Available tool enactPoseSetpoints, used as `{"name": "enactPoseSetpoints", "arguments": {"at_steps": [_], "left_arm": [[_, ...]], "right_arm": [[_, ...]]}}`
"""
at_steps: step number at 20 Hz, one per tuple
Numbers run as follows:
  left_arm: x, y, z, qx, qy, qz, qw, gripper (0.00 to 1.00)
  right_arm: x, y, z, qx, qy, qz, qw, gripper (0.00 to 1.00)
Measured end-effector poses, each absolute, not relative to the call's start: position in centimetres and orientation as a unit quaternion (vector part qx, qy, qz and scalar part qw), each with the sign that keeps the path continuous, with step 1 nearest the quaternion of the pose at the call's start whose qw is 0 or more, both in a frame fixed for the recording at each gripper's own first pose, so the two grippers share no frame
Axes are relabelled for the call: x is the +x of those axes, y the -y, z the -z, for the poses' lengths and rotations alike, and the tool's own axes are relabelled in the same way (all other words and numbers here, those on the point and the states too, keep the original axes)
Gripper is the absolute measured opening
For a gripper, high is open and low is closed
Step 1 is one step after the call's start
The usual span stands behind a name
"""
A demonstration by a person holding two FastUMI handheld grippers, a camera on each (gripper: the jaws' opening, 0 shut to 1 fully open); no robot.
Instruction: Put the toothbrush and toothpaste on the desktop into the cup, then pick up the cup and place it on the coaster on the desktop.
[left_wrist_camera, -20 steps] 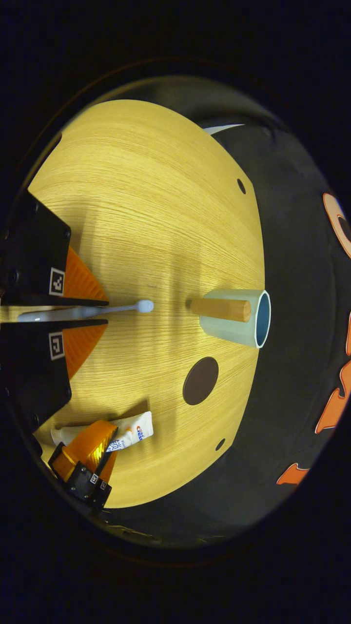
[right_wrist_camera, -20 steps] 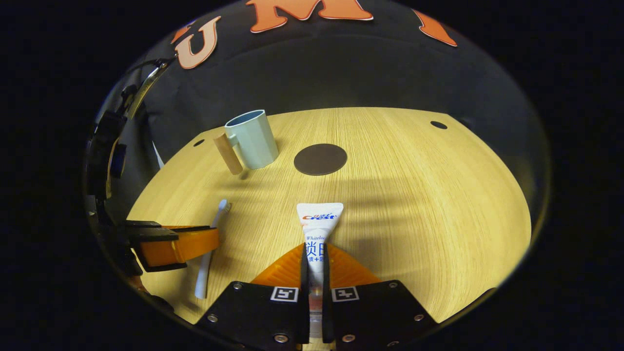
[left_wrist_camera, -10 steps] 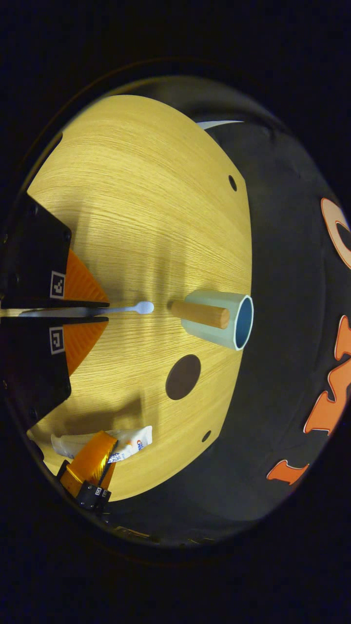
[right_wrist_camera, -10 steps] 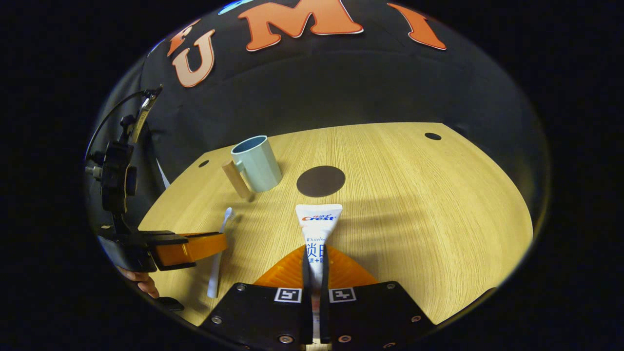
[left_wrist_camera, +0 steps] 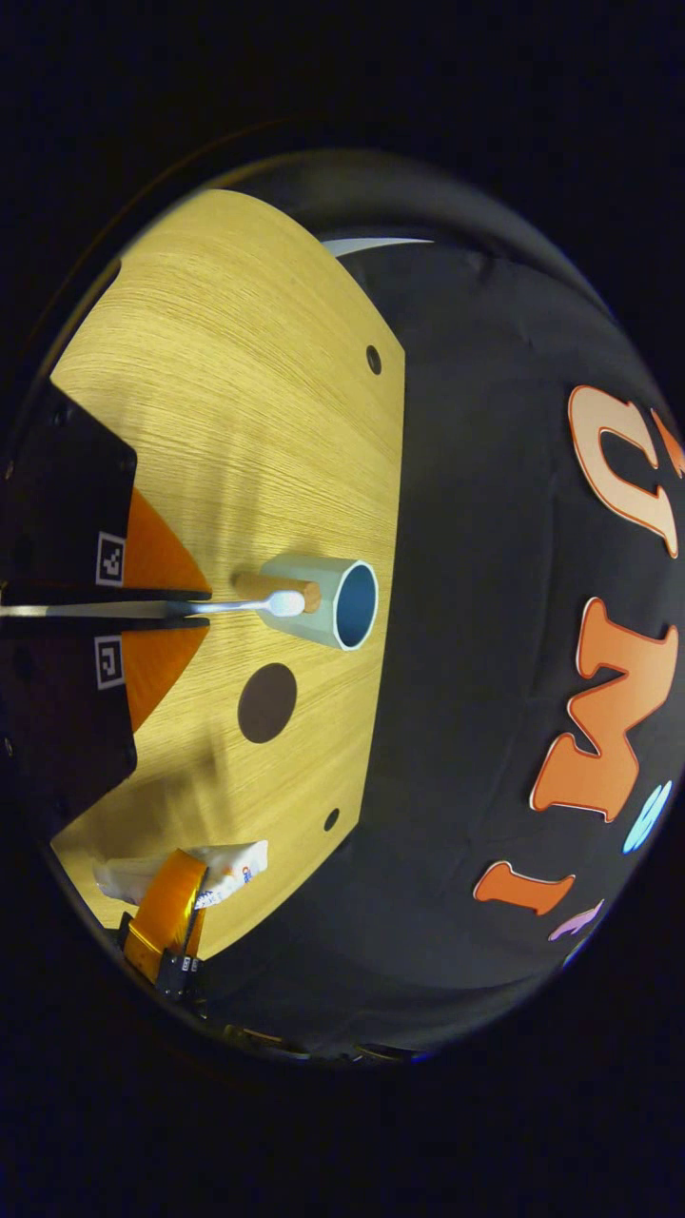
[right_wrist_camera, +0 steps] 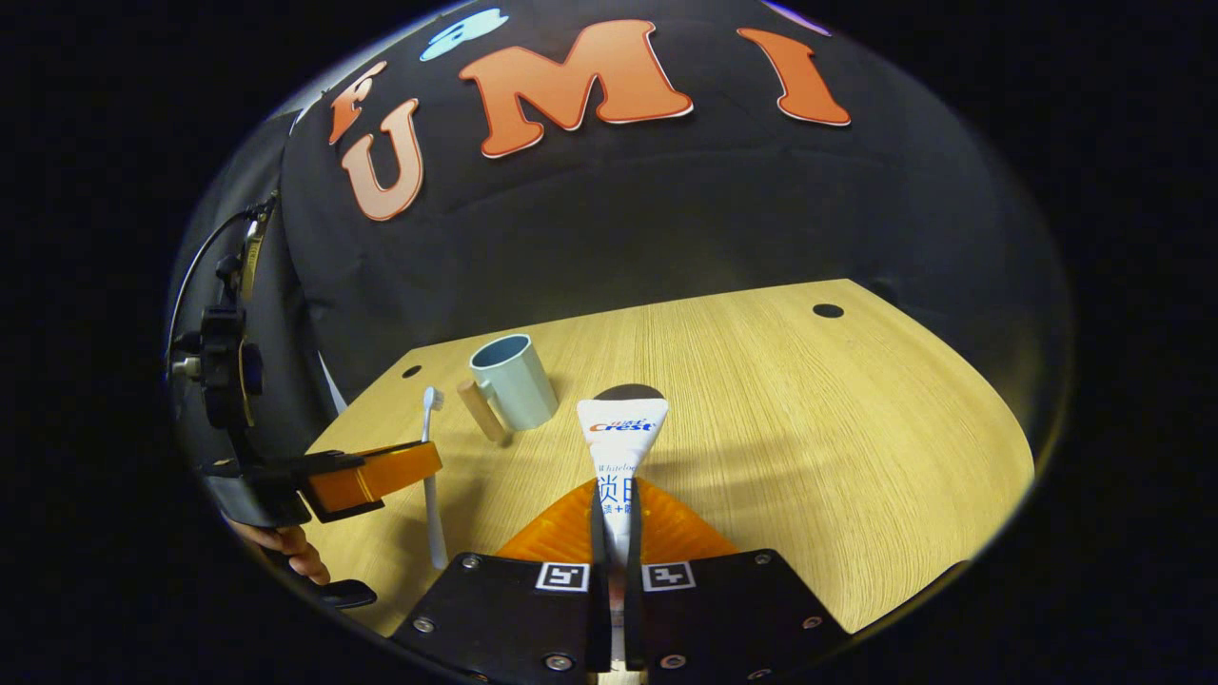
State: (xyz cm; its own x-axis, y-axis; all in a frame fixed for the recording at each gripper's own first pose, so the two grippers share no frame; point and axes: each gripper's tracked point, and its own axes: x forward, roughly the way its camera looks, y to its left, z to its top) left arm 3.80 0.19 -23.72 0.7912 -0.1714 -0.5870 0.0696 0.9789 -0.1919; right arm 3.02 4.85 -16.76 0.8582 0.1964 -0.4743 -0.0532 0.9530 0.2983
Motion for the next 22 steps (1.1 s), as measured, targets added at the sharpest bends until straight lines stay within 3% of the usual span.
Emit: {"name": "enactPoseSetpoints", "arguments": {"at_steps": [12,22], "left_arm": [[11.7,-1.2,14.6,-0.077,-0.189,0.078,0.976,0.04],[19.8,-0.1,9.4,-0.042,-0.080,0.086,0.992,0.04]], "right_arm": [[5.3,-4.1,11.4,0.116,-0.190,-0.066,0.973,0.06],[8.5,-1.6,11.7,0.116,-0.184,-0.048,0.975,0.06]]}}
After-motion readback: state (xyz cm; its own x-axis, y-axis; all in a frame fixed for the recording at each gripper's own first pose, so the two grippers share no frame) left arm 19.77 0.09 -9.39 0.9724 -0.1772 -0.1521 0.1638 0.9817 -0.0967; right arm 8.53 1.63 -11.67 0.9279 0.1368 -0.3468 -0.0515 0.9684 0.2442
